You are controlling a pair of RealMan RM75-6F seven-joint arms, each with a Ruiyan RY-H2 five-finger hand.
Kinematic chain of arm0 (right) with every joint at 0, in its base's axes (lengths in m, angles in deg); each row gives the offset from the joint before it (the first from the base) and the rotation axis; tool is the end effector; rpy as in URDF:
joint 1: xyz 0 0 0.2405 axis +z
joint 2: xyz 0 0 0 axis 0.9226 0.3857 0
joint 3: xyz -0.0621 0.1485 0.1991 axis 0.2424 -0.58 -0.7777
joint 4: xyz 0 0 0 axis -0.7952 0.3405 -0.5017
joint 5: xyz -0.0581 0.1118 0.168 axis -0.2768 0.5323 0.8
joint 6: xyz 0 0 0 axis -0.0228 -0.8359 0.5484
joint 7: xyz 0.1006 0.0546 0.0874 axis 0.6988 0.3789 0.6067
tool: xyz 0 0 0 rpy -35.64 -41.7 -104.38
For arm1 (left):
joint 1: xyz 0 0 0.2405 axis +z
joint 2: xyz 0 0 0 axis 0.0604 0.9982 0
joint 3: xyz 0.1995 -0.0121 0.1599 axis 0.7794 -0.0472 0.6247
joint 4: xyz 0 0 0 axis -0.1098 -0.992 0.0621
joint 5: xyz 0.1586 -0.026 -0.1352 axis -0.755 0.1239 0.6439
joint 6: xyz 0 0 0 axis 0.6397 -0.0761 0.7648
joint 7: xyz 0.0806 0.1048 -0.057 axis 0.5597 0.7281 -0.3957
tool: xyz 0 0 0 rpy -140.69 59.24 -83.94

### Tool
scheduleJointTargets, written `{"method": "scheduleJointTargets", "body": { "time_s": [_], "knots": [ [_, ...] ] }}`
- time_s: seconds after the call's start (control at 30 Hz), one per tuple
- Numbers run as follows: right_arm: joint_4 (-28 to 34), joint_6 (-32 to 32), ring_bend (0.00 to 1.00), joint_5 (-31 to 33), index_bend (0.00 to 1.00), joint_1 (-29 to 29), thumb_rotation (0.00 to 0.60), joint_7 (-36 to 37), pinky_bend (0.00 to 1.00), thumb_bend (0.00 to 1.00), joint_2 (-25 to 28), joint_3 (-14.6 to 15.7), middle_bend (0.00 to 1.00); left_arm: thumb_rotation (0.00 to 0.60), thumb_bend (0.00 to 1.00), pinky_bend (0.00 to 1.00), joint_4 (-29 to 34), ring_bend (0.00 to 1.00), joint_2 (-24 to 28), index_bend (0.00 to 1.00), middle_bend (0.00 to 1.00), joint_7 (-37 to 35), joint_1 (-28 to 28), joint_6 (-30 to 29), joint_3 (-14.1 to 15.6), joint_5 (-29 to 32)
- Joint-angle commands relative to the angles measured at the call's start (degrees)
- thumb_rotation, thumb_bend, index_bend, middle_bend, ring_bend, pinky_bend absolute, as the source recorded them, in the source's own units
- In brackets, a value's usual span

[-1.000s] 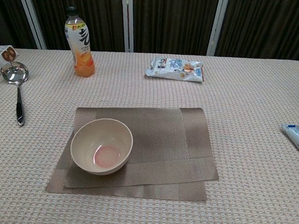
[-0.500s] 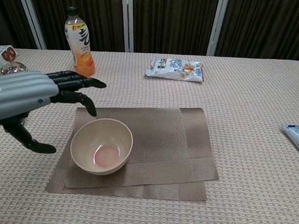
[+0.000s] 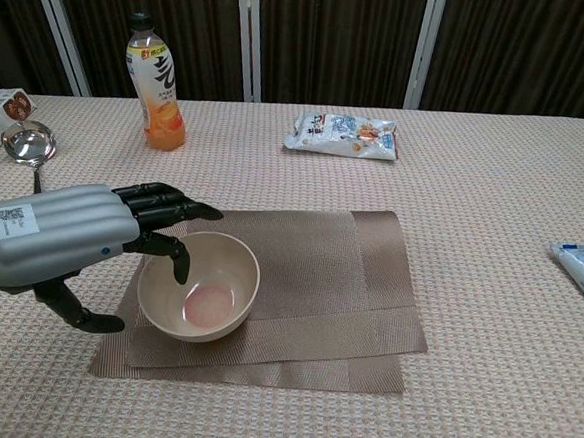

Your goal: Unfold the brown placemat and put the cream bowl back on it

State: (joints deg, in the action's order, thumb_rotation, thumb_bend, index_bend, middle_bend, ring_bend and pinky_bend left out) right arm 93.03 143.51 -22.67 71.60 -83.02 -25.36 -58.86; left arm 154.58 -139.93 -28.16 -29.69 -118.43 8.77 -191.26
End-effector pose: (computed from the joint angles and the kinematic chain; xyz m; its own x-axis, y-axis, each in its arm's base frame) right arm -0.3339 -0.1888 0.1729 0.5183 0.0040 0.8552 -0.8502 0.1099 0.5148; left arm -0.1927 0.2519 -0.0324 0.6319 0.1140 0.7666 0.5587 -0.7526 -0.3485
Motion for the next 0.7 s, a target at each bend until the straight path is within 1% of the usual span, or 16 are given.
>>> {"method": "scheduleJointTargets", "body": {
  "time_s": [0.03,0.17,0.23,0.33,0.43,0.63,0.7],
  "knots": [
    [-0.15,-0.22,0.0,0.15,0.0,0.04,0.6,0.15,0.0,0.0,-0.02,0.02,0.0,0.6,0.24,0.0,-1.44,0.0,-1.38,0.39,0.0,-0.91,-0.01,0.14,0.08,0.67],
    [-0.32,-0.34,0.0,0.23,0.0,0.09,0.6,0.2,0.0,0.0,-0.09,0.0,0.0,0.6,0.32,0.0,-3.45,0.0,-3.02,0.41,0.0,-1.37,-0.32,-0.53,-0.09,0.57],
    [-0.37,-0.41,0.0,0.3,0.0,0.11,0.6,0.21,0.0,0.0,-0.12,0.0,0.0,0.6,0.36,0.0,-4.31,0.0,-3.74,0.44,0.0,-1.45,-0.47,-0.69,-0.14,0.61],
    [-0.45,-0.53,0.0,0.39,0.0,0.14,0.6,0.22,0.0,0.0,-0.15,0.01,0.0,0.6,0.4,0.0,-5.04,0.0,-4.35,0.49,0.0,-1.49,-0.65,-0.68,-0.18,0.73],
    [-0.55,-0.64,0.0,0.45,0.0,0.18,0.6,0.25,0.0,0.0,-0.2,0.01,0.0,0.6,0.43,0.0,-5.6,0.0,-4.89,0.54,0.0,-1.66,-0.66,-1.05,-0.23,0.97],
    [-0.62,-0.76,0.0,0.47,0.0,0.22,0.6,0.28,0.0,0.0,-0.25,0.05,0.0,0.6,0.44,0.0,-5.9,0.0,-4.94,0.58,0.0,-1.73,-0.7,-1.76,-0.22,1.14],
    [-0.61,-0.72,0.0,0.41,0.0,0.22,0.6,0.26,0.0,0.0,-0.25,0.07,0.0,0.6,0.44,0.0,-5.8,0.0,-4.6,0.59,0.0,-1.67,-0.59,-2.68,-0.72,1.32]
  ]
}}
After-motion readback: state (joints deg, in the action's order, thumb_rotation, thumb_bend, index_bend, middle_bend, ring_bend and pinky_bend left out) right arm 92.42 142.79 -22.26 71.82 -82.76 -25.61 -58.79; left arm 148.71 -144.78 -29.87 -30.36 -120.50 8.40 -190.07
